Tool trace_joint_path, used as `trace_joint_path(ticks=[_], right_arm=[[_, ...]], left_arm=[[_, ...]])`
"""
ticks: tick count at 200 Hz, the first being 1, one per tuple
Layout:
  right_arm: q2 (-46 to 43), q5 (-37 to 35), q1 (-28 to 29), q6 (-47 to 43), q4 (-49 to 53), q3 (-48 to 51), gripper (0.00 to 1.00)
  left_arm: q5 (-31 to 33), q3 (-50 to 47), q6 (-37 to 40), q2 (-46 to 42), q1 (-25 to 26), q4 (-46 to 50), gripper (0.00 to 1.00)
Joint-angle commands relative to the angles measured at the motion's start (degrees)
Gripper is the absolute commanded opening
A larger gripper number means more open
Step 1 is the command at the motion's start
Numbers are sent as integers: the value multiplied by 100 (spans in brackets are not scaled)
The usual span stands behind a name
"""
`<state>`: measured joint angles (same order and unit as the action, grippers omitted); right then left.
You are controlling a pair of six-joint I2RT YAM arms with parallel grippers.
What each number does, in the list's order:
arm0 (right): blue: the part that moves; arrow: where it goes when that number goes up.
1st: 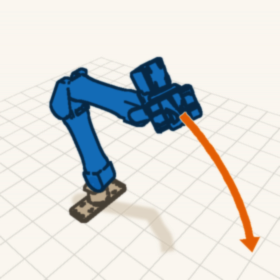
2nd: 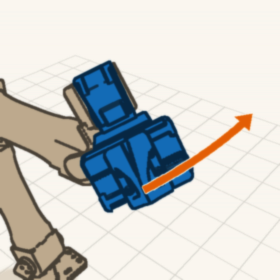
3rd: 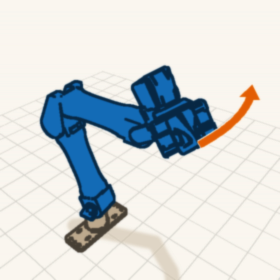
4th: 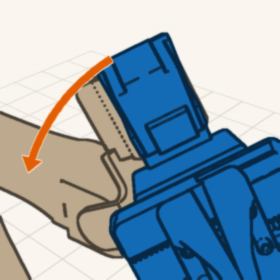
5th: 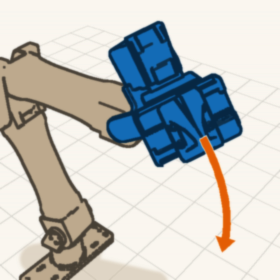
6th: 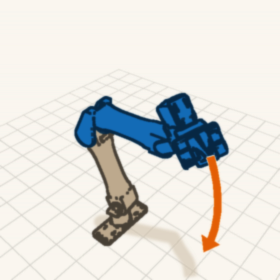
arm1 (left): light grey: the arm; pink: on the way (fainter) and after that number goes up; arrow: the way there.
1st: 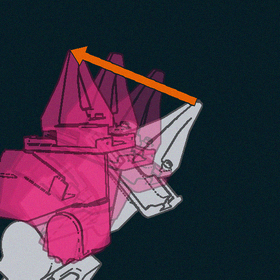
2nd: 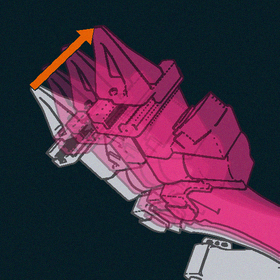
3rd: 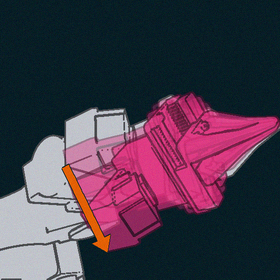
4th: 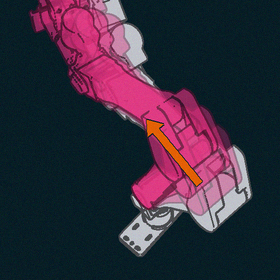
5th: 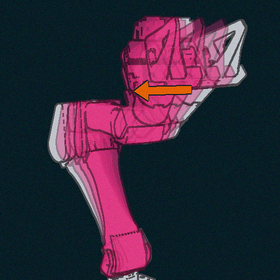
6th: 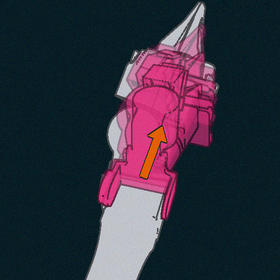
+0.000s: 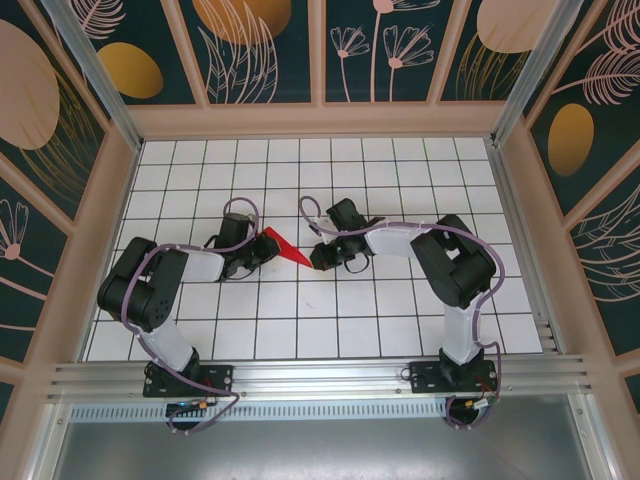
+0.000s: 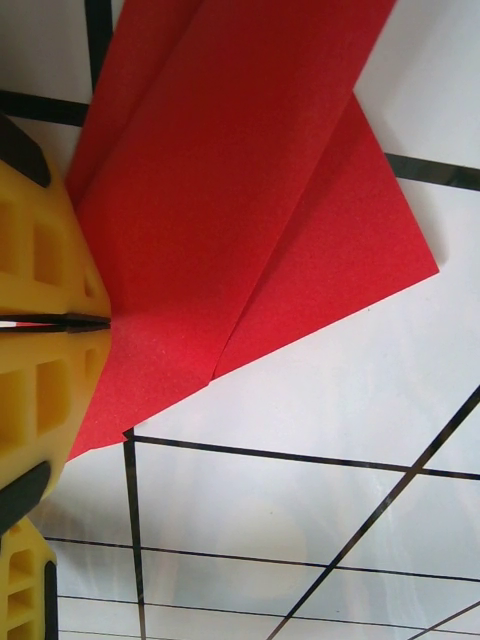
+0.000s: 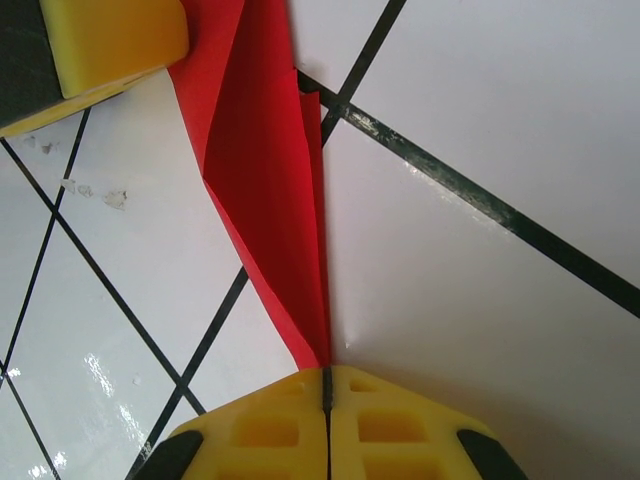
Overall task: Fold a paper plane with a square sheet of paper (pick it up from the middle)
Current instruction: Fold the wing for the fifth time at the center of the table.
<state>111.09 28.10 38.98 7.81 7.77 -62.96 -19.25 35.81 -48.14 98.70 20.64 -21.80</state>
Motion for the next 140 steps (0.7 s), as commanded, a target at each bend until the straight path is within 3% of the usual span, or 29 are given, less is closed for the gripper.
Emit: trace_joint_path(ticks=[1, 71, 140], right_arm=[[153, 34, -49, 35, 67, 98, 7], [-592, 13, 23, 461, -3, -234, 23], [171, -232, 500, 1246, -348, -876, 16]], left_arm=[[362, -14, 181, 473, 23, 458, 12], [413, -4, 182, 492, 24, 520, 11], [413, 25, 191, 528, 22, 526, 11]])
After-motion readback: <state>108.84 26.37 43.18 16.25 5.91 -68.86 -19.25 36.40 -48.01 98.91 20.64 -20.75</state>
